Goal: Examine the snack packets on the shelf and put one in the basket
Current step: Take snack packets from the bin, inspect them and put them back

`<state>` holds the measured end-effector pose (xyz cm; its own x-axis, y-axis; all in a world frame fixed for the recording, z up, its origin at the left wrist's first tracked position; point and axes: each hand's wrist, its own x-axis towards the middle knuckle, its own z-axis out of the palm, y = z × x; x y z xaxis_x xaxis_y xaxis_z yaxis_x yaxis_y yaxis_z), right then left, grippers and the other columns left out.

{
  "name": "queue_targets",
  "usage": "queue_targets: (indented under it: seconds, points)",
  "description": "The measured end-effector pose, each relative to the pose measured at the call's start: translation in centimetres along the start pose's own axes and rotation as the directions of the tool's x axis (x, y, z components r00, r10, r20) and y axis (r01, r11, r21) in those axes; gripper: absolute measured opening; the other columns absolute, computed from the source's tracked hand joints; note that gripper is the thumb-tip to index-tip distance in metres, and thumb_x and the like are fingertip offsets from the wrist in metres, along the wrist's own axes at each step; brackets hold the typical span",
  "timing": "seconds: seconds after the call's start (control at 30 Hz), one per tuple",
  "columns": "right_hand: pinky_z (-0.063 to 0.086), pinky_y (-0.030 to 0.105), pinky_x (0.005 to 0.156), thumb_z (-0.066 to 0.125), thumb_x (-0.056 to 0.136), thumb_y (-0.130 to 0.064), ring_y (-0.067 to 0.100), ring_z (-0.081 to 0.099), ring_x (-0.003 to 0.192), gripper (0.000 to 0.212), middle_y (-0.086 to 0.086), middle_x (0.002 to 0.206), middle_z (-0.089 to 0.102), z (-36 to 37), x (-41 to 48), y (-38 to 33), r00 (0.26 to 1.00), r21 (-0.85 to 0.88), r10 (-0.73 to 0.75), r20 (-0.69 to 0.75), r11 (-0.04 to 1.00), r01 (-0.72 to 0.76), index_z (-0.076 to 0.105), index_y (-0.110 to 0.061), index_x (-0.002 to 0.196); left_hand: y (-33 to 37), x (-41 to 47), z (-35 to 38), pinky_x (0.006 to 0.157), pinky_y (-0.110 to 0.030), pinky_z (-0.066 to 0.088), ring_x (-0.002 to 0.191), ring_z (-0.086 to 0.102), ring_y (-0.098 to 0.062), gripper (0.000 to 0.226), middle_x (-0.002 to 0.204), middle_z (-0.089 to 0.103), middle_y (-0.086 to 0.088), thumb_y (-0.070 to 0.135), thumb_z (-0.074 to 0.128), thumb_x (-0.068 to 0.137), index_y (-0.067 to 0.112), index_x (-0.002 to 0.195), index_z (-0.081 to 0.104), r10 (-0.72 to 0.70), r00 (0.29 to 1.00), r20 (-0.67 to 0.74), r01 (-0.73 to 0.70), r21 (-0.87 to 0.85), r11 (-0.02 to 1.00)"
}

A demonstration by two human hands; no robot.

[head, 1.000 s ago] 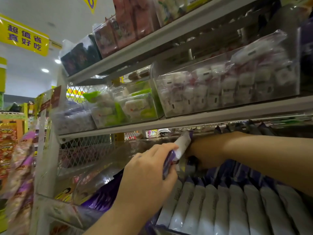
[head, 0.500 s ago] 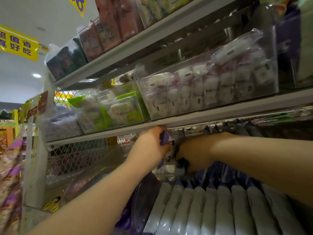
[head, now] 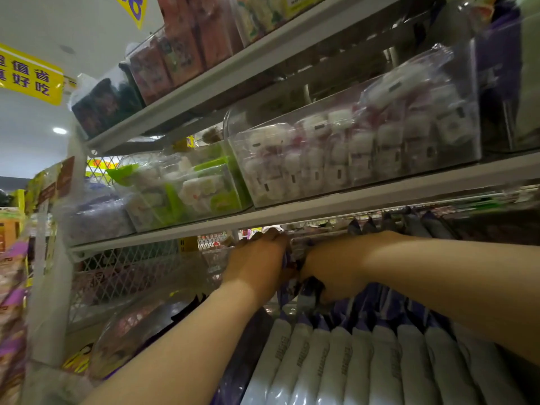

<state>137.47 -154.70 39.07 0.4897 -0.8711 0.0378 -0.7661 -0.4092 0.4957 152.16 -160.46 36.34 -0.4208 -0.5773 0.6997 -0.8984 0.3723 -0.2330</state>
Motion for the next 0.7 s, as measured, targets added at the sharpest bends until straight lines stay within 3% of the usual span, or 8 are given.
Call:
queue_targets:
  seconds: [0.17, 0.33, 0.43, 0.7]
  points:
    - [0.049, 0.04, 0.094, 0.054, 0.094, -0.032, 0.027, 0.058, 0.106, 0.04, 0.009, 0.122, 0.06, 0.0, 0.0, -0.1, 1.0, 0.0, -0.006, -0.001, 1.0, 0.006, 0.056, -0.013, 0.128, -0.5, 0.1, -0.4, 0.088, -0.034, 0.041, 0.11, 0.059, -0.025, 0.042, 0.124, 0.059, 0.0, 0.051, 0.063, 0.086, 0.023, 0.117, 0.056, -0.057, 0.998, 0.032, 0.055, 0.053, 0.997]
    - [0.049, 0.034, 0.083, 0.055, 0.093, -0.032, 0.026, 0.06, 0.099, 0.036, 0.009, 0.114, 0.063, 0.0, 0.1, -0.1, 1.0, 0.017, 0.005, -0.015, 1.0, -0.004, 0.06, -0.011, 0.122, 0.5, 0.3, -0.3, 0.091, -0.036, 0.037, 0.109, 0.059, -0.028, 0.043, 0.123, 0.058, -0.003, 0.049, 0.06, 0.086, 0.02, 0.117, 0.055, -0.051, 0.998, -0.024, 0.054, 0.149, 0.987]
    - [0.05, 0.036, 0.087, 0.055, 0.093, -0.032, 0.025, 0.06, 0.099, 0.035, 0.008, 0.114, 0.063, 0.0, 0.0, -0.2, 1.0, 0.013, 0.006, -0.011, 1.0, -0.006, 0.06, -0.013, 0.122, 0.7, -0.1, -0.1, 0.092, -0.036, 0.037, 0.109, 0.059, -0.027, 0.044, 0.124, 0.058, -0.004, 0.048, 0.059, 0.088, 0.019, 0.121, 0.054, -0.071, 0.997, -0.034, 0.075, 0.142, 0.987]
    - [0.048, 0.041, 0.095, 0.056, 0.091, -0.033, 0.025, 0.058, 0.104, 0.037, 0.006, 0.119, 0.063, 0.2, -0.1, -0.1, 0.999, 0.055, 0.004, -0.038, 0.999, -0.002, 0.058, -0.017, 0.124, 1.1, -1.4, -0.6, 0.088, -0.036, 0.036, 0.113, 0.056, -0.031, 0.03, 0.123, 0.061, -0.009, 0.03, 0.054, 0.091, 0.02, 0.118, 0.061, 0.07, 0.953, 0.295, -0.119, 0.152, 0.981]
